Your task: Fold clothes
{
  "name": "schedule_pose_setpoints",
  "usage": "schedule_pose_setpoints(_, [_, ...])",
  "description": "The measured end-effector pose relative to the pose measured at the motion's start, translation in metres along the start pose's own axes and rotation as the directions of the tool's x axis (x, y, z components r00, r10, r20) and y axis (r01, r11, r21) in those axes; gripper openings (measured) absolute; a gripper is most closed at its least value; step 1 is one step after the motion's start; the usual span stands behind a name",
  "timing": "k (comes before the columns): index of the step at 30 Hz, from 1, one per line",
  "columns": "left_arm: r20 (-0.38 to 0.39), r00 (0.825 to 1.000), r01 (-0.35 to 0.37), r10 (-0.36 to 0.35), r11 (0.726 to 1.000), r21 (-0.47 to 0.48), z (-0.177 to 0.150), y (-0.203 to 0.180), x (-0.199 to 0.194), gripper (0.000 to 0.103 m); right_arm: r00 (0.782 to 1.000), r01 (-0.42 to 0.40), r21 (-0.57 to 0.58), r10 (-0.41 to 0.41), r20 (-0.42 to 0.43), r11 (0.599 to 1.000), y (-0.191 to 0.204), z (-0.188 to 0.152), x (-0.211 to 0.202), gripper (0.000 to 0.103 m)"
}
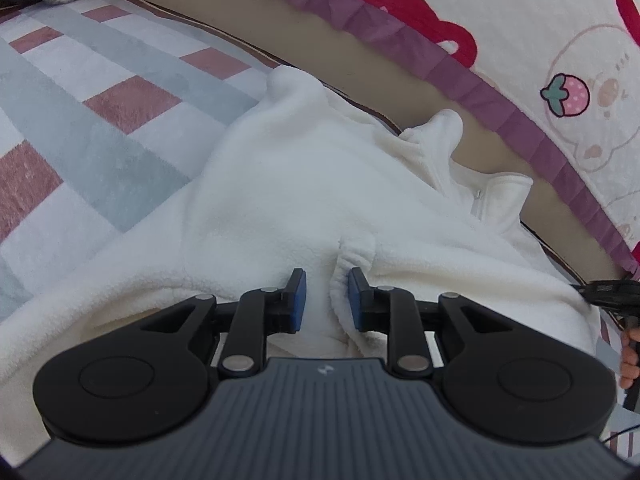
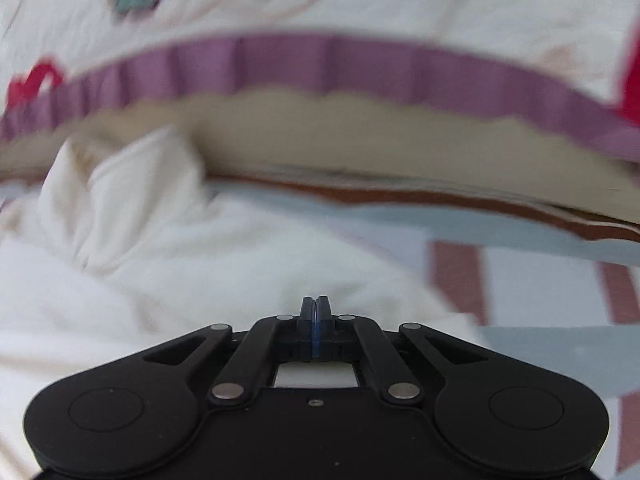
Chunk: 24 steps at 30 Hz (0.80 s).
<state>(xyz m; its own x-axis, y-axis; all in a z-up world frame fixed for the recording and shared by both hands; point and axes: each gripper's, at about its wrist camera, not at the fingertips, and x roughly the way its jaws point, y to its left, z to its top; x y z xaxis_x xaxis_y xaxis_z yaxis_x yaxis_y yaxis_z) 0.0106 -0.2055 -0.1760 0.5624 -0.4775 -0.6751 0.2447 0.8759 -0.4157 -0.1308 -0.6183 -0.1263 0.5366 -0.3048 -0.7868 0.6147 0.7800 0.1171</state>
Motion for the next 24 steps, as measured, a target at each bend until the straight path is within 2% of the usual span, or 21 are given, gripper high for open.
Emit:
schedule_pose_setpoints(3, [-0.004, 1.0, -0.009, 0.01, 1.0, 0.009, -0.001, 0.0, 0.0, 0.023, 0.998, 0.016, 0.089, -0.022, 0.066, 0.996, -0.024, -0.004, -0.024, 0.0])
schedule_pose_setpoints(7, [-0.022, 0.998, -0.058, 0.059, 0.997, 0.044, 0.005, -0.011, -0.004, 0.027, 0.991, 0.055, 0.142, -0.072, 0.111, 0.988, -0.057, -0.023, -0.07, 0.0])
schedule_pose_setpoints(9, [-0.022, 0.996, -0.088, 0.09, 0.992, 0.086, 0.01, -0.019, -0.009, 0.027, 0.985, 0.103, 0.159, -0.123, 0.121, 0.982, -0.072, -0.043, -0.098, 0.0])
schedule_pose_setpoints(11, [-0.015, 0.992, -0.118, 0.121, 0.982, 0.147, 0.016, -0.031, -0.015, 0.027, 0.973, 0.189, 0.166, -0.207, 0.102, 0.968, -0.084, -0.065, -0.125, 0.0])
schedule_pose_setpoints(12, [-0.006, 0.99, -0.137, 0.141, 0.973, 0.187, 0.021, -0.038, -0.018, 0.027, 0.948, 0.308, 0.119, -0.315, 0.05, 0.944, -0.085, -0.076, -0.132, 0.0])
schedule_pose_setpoints(13, [0.016, 0.985, -0.169, 0.17, 0.954, 0.246, 0.028, -0.049, -0.022, 0.028, 0.899, 0.437, 0.039, -0.437, 0.004, 0.899, -0.081, -0.088, -0.134, 0.002])
schedule_pose_setpoints(14, [0.04, 0.98, -0.196, 0.193, 0.934, 0.3, 0.035, -0.06, -0.025, 0.029, 0.846, 0.533, -0.038, -0.534, -0.019, 0.845, -0.075, -0.101, -0.133, 0.004])
schedule_pose_setpoints(15, [0.06, 0.98, -0.199, 0.19, 0.921, 0.335, 0.044, -0.071, -0.029, 0.032, 0.78, 0.618, -0.117, -0.625, -0.034, 0.778, -0.068, -0.113, -0.133, 0.012])
schedule_pose_setpoints(16, [0.071, 0.985, -0.175, 0.16, 0.921, 0.349, 0.056, -0.082, -0.033, 0.032, 0.705, 0.69, -0.196, -0.708, -0.039, 0.697, -0.062, -0.125, -0.132, 0.012])
schedule_pose_setpoints(17, [0.078, 0.989, -0.148, 0.128, 0.918, 0.369, 0.067, -0.093, -0.036, 0.034, 0.708, 0.684, -0.199, -0.704, -0.052, 0.702, -0.057, -0.132, -0.137, 0.013])
schedule_pose_setpoints(18, [0.073, 0.993, -0.112, 0.091, 0.907, 0.406, 0.079, -0.106, -0.039, 0.036, 0.78, 0.611, -0.132, -0.622, -0.071, 0.781, -0.053, -0.134, -0.148, 0.029])
schedule_pose_setpoints(19, [0.06, 0.997, -0.076, 0.055, 0.894, 0.442, 0.09, -0.12, -0.04, 0.039, 0.828, 0.549, -0.09, -0.555, -0.075, 0.831, -0.047, -0.136, -0.157, 0.038])
schedule_pose_setpoints(21, [0.004, 1.0, -0.002, 0.0, 0.86, 0.511, 0.109, -0.148, -0.036, 0.041, 0.876, 0.476, -0.084, -0.48, -0.037, 0.875, -0.03, -0.136, -0.181, 0.039])
schedule_pose_setpoints(23, [-0.016, 0.999, 0.041, -0.038, 0.835, 0.548, 0.124, -0.17, -0.035, 0.038, 0.917, 0.398, -0.08, -0.399, 0.004, 0.914, -0.012, -0.131, -0.206, 0.046])
schedule_pose_setpoints(24, [-0.022, 0.998, 0.056, -0.052, 0.823, 0.565, 0.128, -0.179, -0.038, 0.038, 0.947, 0.321, -0.052, -0.321, 0.013, 0.946, -0.008, -0.129, -0.221, 0.051])
